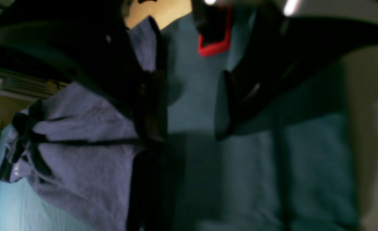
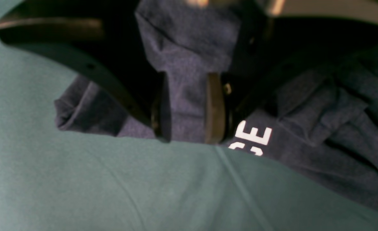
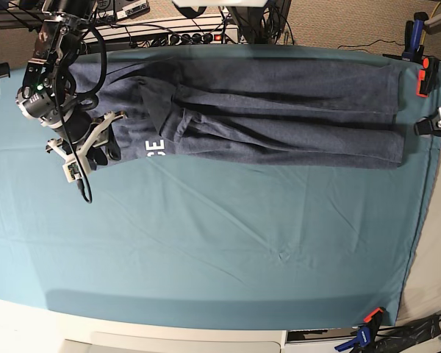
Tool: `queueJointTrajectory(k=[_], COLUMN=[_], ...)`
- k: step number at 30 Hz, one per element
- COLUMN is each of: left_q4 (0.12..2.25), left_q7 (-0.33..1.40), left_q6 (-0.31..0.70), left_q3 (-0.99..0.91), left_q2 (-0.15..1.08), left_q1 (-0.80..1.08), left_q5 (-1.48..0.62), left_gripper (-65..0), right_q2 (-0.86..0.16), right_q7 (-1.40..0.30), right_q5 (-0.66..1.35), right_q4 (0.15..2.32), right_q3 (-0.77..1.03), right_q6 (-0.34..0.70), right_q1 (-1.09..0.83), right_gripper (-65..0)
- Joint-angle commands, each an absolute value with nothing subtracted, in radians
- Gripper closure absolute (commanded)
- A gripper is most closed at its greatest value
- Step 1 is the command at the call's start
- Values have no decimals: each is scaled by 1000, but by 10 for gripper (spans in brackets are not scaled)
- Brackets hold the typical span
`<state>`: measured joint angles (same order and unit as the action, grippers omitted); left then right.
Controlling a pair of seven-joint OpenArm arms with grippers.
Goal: Fold the T-shirt properly
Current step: 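Move the left gripper to the opposite end of the strip and grasp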
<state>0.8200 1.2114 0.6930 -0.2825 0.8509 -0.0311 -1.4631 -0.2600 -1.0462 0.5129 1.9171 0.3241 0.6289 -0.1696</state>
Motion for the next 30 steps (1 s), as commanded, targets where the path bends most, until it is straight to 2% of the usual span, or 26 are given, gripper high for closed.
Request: queueJointTrajectory(k=[1, 16, 30], left_q4=[830, 830, 830], left_q7=[1205, 1205, 1205], left_q6=[698, 696, 696], left_q3=[-289, -288, -175], left_q2=[883, 841, 793], left_q1=[-44, -44, -44], left_q5=[-1484, -1484, -1484], left_gripper=[-267, -267, -267], right_q2=[-271, -257, -258], right_q7=[-1021, -1020, -1020], right_q5=[527, 534, 533], right_q4=[1938, 1937, 1937], right_q3=[328, 326, 326], right_q6=[632, 632, 632], right_q1=[-158, -158, -158], right_gripper=[-189, -189, -189])
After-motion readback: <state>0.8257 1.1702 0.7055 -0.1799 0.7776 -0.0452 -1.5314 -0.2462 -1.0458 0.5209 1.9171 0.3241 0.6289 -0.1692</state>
